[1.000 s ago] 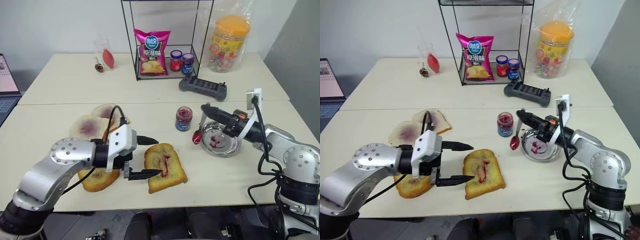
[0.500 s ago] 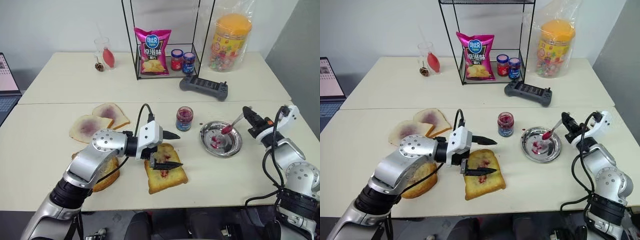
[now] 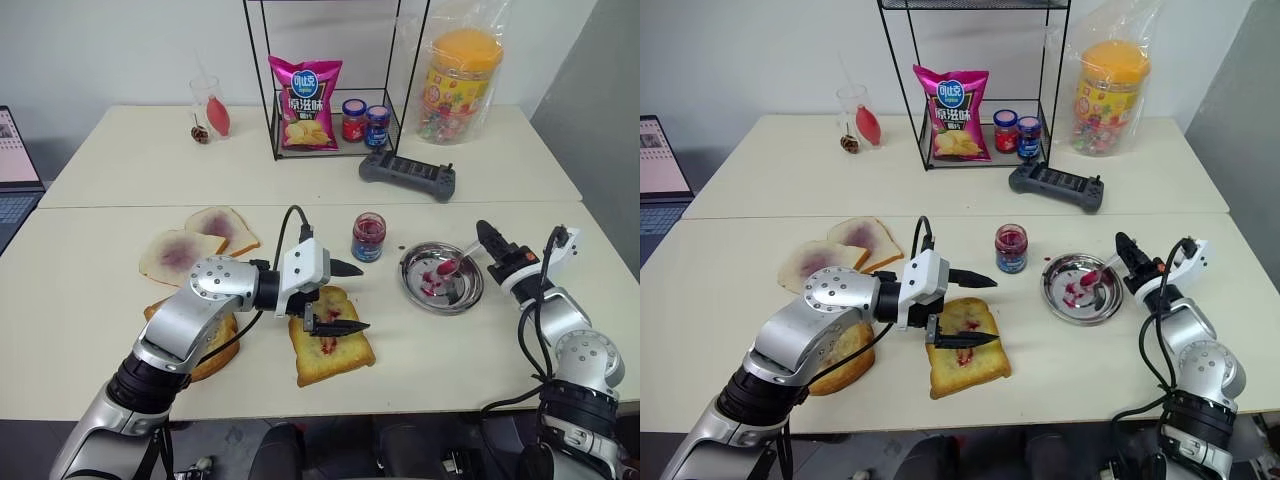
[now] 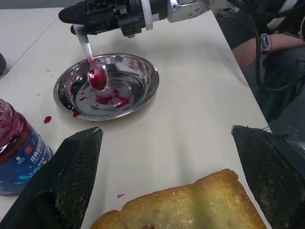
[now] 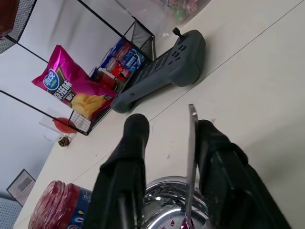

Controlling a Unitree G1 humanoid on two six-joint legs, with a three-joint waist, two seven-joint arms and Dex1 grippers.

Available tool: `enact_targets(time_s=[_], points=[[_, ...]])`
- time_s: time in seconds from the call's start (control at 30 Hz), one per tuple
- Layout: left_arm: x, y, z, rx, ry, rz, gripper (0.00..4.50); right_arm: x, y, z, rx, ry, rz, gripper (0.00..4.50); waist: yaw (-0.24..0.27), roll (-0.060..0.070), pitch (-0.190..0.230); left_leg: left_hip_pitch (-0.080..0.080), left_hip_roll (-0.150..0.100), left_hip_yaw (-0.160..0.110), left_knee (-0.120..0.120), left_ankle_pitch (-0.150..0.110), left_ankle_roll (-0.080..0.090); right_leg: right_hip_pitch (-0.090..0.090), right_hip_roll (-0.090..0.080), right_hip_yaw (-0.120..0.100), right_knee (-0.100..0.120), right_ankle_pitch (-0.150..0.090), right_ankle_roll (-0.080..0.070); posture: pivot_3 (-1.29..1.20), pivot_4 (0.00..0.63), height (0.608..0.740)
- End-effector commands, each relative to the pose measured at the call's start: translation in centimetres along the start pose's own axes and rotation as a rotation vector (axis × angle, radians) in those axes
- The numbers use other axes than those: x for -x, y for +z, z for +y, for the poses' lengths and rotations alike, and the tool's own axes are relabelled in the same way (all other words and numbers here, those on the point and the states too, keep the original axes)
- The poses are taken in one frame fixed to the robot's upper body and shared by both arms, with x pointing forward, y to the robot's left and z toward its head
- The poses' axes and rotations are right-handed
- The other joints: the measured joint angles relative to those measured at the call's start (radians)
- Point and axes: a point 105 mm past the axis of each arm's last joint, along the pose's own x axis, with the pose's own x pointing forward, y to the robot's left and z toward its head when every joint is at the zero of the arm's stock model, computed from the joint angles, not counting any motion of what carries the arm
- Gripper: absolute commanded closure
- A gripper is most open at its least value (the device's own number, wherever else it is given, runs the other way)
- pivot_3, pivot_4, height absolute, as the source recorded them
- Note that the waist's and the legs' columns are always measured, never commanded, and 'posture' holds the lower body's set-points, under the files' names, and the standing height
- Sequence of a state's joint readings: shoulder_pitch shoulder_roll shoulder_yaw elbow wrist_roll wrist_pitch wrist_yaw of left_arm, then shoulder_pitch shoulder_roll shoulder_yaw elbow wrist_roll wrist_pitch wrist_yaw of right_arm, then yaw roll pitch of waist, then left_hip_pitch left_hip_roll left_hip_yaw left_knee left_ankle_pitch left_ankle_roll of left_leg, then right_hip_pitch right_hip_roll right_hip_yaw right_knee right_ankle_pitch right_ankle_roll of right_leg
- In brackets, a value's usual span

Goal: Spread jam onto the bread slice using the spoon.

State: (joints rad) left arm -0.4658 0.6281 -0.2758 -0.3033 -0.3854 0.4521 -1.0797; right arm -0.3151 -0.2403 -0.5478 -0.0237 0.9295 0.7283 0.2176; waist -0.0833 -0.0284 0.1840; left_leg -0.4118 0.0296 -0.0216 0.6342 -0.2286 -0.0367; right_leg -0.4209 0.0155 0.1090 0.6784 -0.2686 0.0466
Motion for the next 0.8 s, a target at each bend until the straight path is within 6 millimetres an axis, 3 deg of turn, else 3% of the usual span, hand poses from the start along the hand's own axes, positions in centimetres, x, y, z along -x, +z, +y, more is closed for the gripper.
enact_targets(time_s=[0.03, 0.33, 0.8], points=[[0.2, 1.0, -0.1, -0.042, 0.005, -0.017, 0.0, 0.4, 0.8, 0.3, 0.007, 0.028, -0.029, 1.88, 0.0, 0.0, 0.0, 0.0, 0.0, 0.0, 0.0, 0.0, 0.0, 0.0, 0.0, 0.0, 0.0, 0.0, 0.0, 0.0, 0.15, 0.74], [0.4, 0.9, 0.1, -0.04, 0.011, -0.012, 0.0, 0.7, 0.2, 0.0, 0.065, 0.032, 0.022, 0.06, 0.0, 0.0, 0.0, 0.0, 0.0, -0.002, 0.002, 0.0, 0.0, 0.001, 0.0, -0.002, 0.001, 0.0, 0.0, 0.0, 0.15, 0.74], [1.3, 0.7, 1.1, -0.052, 0.07, 0.007, 0.0, 1.0, 0.1, -1.2, 0.126, 0.023, 0.078, 0.06, 0.001, 0.0, 0.0, -0.003, 0.0, -0.004, 0.008, 0.0, 0.0, 0.001, 0.0, -0.004, 0.002, 0.0, 0.0, 0.0, 0.15, 0.74]])
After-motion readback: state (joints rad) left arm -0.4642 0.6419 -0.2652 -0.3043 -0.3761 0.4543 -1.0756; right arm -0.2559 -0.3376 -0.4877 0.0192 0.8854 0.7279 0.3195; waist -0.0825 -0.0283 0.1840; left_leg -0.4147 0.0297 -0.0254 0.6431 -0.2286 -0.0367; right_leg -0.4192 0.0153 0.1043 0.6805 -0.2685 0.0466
